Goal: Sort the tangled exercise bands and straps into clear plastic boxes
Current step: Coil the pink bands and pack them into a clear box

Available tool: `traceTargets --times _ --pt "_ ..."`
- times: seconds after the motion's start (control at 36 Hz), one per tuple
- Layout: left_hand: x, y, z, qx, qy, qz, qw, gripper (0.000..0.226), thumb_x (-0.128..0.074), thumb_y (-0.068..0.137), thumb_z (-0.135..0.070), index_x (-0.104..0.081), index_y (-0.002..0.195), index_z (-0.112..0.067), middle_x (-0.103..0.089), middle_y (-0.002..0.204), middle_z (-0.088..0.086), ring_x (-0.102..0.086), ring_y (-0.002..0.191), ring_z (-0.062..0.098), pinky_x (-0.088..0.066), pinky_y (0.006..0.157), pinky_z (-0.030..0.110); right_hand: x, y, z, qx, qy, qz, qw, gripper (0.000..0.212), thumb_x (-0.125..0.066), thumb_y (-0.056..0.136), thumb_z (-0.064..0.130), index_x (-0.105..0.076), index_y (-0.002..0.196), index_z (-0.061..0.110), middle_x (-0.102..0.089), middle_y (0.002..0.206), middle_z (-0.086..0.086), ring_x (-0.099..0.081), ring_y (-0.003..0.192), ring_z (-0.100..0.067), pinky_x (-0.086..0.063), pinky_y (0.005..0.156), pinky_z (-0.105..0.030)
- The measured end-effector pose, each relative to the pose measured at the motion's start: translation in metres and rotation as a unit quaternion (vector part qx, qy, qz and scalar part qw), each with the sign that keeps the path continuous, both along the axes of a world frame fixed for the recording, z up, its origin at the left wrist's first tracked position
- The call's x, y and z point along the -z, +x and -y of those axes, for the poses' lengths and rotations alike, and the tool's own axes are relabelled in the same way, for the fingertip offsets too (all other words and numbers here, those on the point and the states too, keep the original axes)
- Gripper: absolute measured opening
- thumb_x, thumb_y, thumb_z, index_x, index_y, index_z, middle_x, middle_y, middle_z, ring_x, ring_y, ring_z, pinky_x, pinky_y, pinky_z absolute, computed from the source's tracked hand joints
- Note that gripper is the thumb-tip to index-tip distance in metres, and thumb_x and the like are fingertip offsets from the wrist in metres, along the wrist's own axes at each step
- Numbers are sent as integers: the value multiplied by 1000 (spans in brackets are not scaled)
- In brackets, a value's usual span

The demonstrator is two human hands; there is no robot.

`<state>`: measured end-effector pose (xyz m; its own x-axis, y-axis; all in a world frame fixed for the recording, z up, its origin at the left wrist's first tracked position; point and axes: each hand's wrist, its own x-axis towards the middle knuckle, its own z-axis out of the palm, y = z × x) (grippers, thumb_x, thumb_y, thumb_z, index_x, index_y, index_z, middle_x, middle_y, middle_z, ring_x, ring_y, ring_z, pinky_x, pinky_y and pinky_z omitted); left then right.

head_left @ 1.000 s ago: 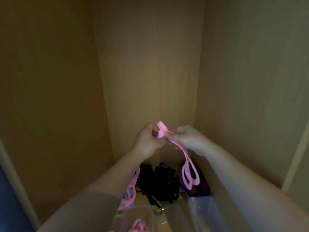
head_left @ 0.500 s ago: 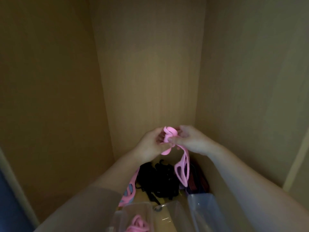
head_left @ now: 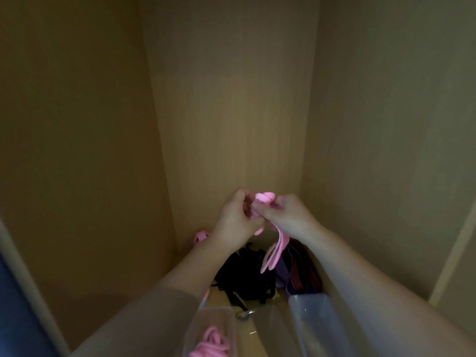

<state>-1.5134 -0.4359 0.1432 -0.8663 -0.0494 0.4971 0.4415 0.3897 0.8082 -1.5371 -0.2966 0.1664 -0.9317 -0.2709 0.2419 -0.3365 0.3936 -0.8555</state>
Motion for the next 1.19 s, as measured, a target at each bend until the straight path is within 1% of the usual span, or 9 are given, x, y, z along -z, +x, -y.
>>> traceTargets --times 0.11,0.25,0.47,0.61,0.81,0.97,1.06,1.14,1.19 --pt "-5 -2 15 114 2 94 989 46 -80 73 -11 -51 108 -21 -62 100 0 -60 83 8 -50 79 25 0 6 -13 -71 0 9 997 26 -65 91 32 -68 67 21 -58 47 8 -48 43 -2 -36 47 -13" --pt "-13 1 25 159 -42 138 977 44 -72 84 -9 -57 126 -8 -68 115 6 -65 102 12 -48 95 24 0 4 -17 -101 58 17 993 18 -64 90 36 -73 81 24 -69 70 1 -58 63 -9 -45 65 -24" --pt "-1 0 14 83 8 70 994 33 -72 80 4 -62 101 -19 -66 92 -4 -62 72 -3 -49 71 12 4 -1 -17 -81 15 54 995 21 -65 89 34 -74 83 15 -74 83 -2 -65 80 -12 -48 83 -30" --pt "8 -2 9 12 14 30 999 37 -78 75 -2 -62 107 -13 -65 80 -3 -58 64 -3 -44 62 10 7 1 -13 -38 -16 97 994 39 -68 84 45 -75 84 7 -73 82 -14 -64 74 -20 -47 74 -32" --pt "11 -2 8 -45 -86 -67 993 32 -75 77 -12 -66 107 -12 -65 98 6 -62 83 18 -51 76 29 2 5 -15 9 13 117 993 43 -73 79 48 -74 79 5 -71 75 -13 -60 64 -20 -45 66 -30" --pt "5 0 7 -86 -157 -106 978 36 -73 74 -10 -66 109 -11 -60 101 5 -57 86 17 -46 76 23 9 4 -12 -3 -13 103 995 46 -70 78 49 -74 77 3 -72 73 -12 -58 64 -17 -52 72 -35" --pt "5 1 3 -85 -170 -107 976 43 -76 71 -9 -65 112 -10 -58 102 4 -56 80 13 -46 74 21 8 9 -8 -20 -35 90 995 52 -67 83 49 -69 66 0 -71 71 -14 -60 60 -14 -48 67 -24" --pt "4 0 1 -59 -143 -67 986 62 -83 69 -15 -58 125 -10 -53 107 -1 -53 82 8 -41 72 12 10 7 -11 -15 -70 84 994 38 -72 82 41 -71 66 7 -71 68 -12 -65 60 -15 -51 67 -23" --pt "2 -1 5 -20 -113 -18 993 68 -86 68 -19 -55 129 -10 -52 108 -2 -51 84 0 -38 72 3 13 3 -17 -29 -75 81 994 29 -74 81 37 -75 80 8 -74 77 -11 -70 73 -19 -54 78 -30"
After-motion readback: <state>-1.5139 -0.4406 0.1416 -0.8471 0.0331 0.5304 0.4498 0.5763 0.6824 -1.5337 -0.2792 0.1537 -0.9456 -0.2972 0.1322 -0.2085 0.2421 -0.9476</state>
